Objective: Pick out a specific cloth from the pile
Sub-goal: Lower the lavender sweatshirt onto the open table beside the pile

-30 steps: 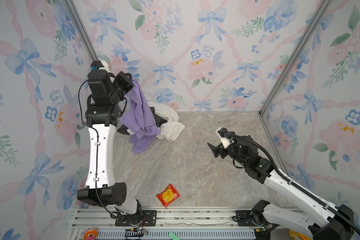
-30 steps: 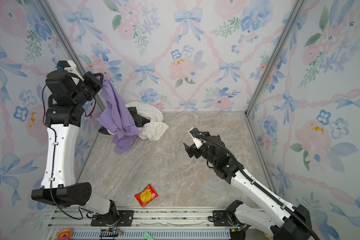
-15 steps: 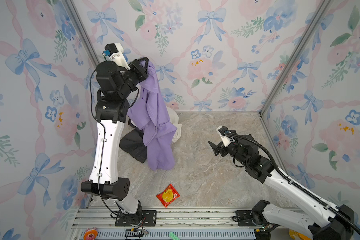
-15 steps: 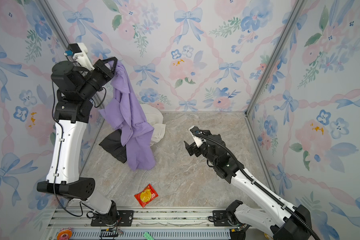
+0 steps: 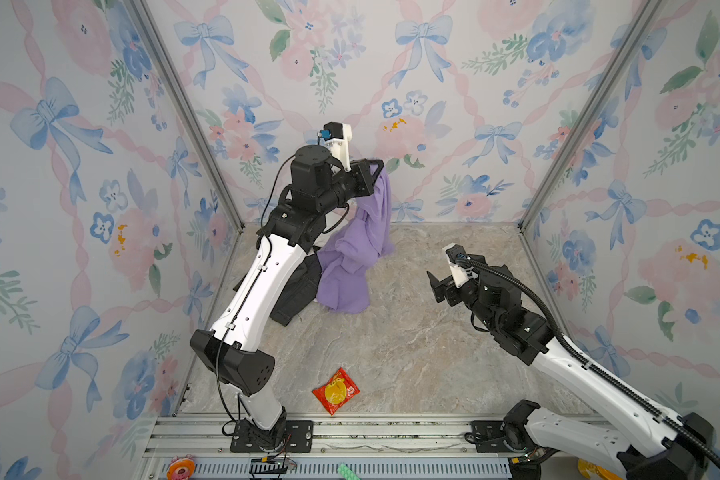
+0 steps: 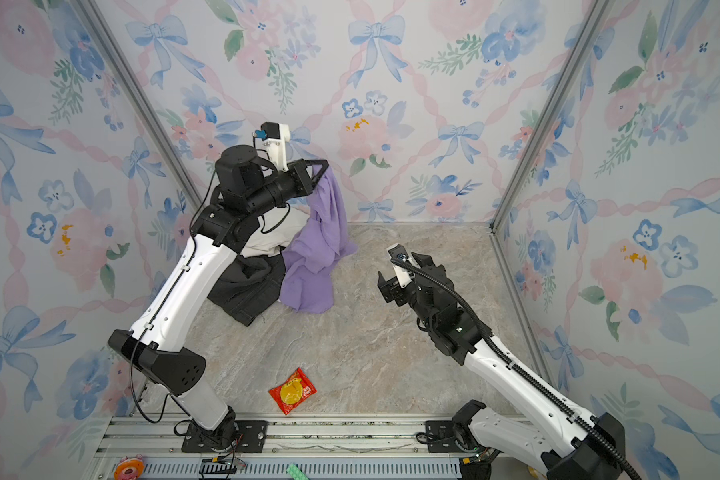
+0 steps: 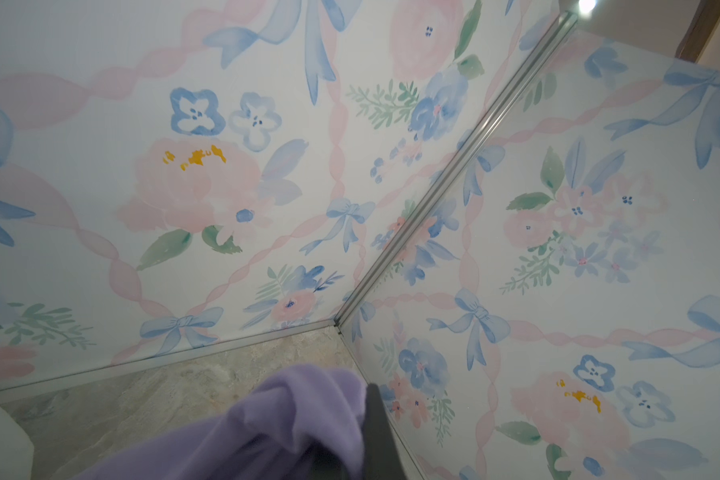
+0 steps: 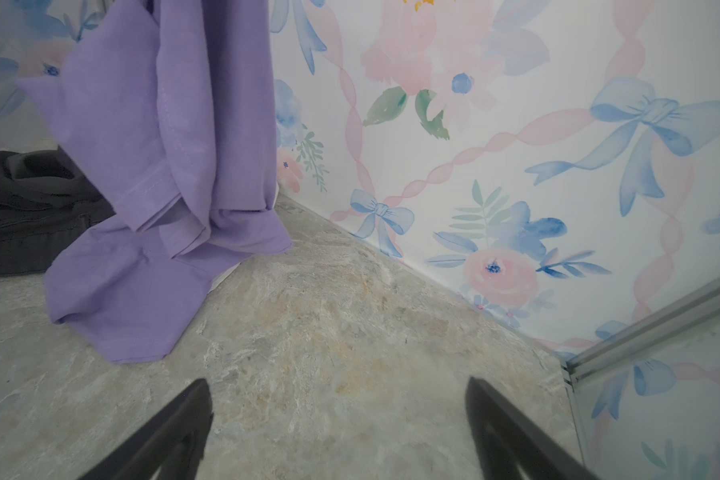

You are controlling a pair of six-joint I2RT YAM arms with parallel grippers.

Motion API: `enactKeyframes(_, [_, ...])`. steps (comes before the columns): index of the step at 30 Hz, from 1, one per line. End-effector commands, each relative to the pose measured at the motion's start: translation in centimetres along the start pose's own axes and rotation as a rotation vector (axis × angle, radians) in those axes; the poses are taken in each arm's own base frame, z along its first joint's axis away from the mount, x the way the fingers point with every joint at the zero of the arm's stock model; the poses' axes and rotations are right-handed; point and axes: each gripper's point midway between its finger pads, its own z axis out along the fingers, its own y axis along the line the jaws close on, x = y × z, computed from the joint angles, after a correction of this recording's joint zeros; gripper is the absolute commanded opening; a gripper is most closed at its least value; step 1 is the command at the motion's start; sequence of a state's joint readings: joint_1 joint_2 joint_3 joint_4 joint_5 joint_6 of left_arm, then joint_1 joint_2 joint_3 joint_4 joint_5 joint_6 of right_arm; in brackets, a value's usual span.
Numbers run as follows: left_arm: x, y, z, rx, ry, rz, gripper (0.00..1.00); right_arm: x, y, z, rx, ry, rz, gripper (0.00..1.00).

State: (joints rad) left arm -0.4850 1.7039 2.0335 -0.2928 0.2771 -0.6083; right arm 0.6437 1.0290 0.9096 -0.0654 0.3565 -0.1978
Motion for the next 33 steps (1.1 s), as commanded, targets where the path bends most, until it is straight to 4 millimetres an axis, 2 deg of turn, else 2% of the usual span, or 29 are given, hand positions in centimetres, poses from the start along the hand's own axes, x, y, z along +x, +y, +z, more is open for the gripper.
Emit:
enactKeyframes(1, [2.6,-0.5,1.6,0.009,0.030,0.048,0.00,-0.9,-3.2,-0.9,0.149,-0.008,0.084,0.97])
enactKeyframes(5, [8.2,-0.9,3.4,0.017,0.147,0.064,0.10,-1.0,-3.3,-1.0,0.153,-0.045,0.079,0.97])
enactKeyframes(7, [10.8,-1.1,3.9,0.003,0.211,0.089,0.30,-1.0,-3.4,-1.0,0.158,-0.043,0.088,0.97])
enactKeyframes(9, [12.9,-0.7,4.0,-0.049,0.268,0.123,0.43,-1.0,-3.7,-1.0,0.164,-0.035,0.105,0.97])
enactKeyframes(13, [15.1,1.1,2.6,-0.168,0.351,0.169,0.81,-1.0,-4.3,-1.0,0.177,-0.032,0.152,0.97])
enactKeyframes(16, [15.3,2.3,0.1,-0.251,0.342,0.165,0.96,-1.2,-3.9,-0.9,0.153,-0.044,0.118,0.97])
enactKeyframes(22, [15.5,5.7,-6.3,-0.430,0.303,0.197,0.98,-1.8,-3.9,-1.3,0.140,-0.064,0.112,0.97])
enactKeyframes(28, [17.1,6.4,-7.8,-0.449,0.362,0.195,0.98,-1.9,-3.4,-0.9,0.115,-0.066,0.111,0.97])
enactKeyframes(33, [18.7,10.7,-9.4,-0.566,0.373,0.037,0.98,-2.7,-2.8,-0.5,0.074,-0.073,0.118,0.97])
